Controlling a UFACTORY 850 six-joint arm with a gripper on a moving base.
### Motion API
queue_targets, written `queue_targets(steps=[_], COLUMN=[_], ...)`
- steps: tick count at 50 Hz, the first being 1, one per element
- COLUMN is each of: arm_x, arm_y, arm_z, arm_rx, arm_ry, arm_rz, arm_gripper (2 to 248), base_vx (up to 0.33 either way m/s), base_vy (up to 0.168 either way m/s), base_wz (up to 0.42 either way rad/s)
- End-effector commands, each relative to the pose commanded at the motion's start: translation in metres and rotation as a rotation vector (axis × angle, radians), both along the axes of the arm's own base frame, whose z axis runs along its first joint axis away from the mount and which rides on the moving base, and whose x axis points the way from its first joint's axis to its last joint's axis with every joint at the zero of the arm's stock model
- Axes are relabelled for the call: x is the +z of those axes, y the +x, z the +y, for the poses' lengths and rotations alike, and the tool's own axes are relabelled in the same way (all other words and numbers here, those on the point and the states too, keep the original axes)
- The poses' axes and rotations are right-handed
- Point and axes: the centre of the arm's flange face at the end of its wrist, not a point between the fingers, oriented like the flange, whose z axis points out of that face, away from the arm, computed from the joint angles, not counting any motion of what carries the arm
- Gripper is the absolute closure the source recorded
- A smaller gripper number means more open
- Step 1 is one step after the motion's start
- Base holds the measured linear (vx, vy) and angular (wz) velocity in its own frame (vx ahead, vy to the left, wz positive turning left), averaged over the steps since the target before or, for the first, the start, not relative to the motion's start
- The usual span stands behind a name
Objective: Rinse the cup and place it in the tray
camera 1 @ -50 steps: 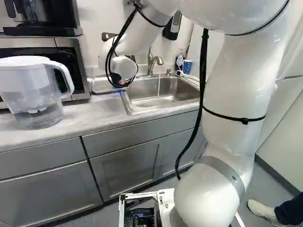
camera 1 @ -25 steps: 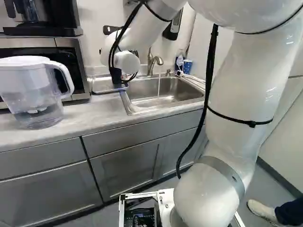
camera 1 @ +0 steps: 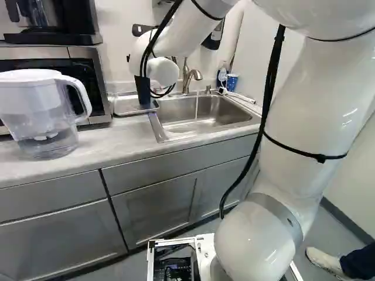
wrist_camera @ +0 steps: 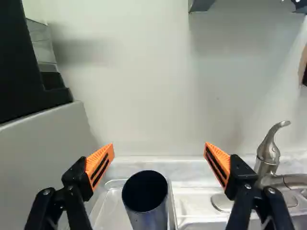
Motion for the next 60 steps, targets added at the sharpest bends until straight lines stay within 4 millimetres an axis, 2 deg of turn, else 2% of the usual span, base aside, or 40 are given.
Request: queue_targets(steps=[31, 60], arm_x=[0.027, 0.054], arm_y=[-0.004, -0.008], arm_z=[-0.031, -0.070], arm_rx=[-0.017, -0.057], arm_ry=[-0.016, -0.030], arm_rz=[0.019, 0.011], arm_gripper=[3, 3], base_vx=[0.000, 0.000], base_vy=[0.000, 0.000], base_wz=[0.000, 0.000])
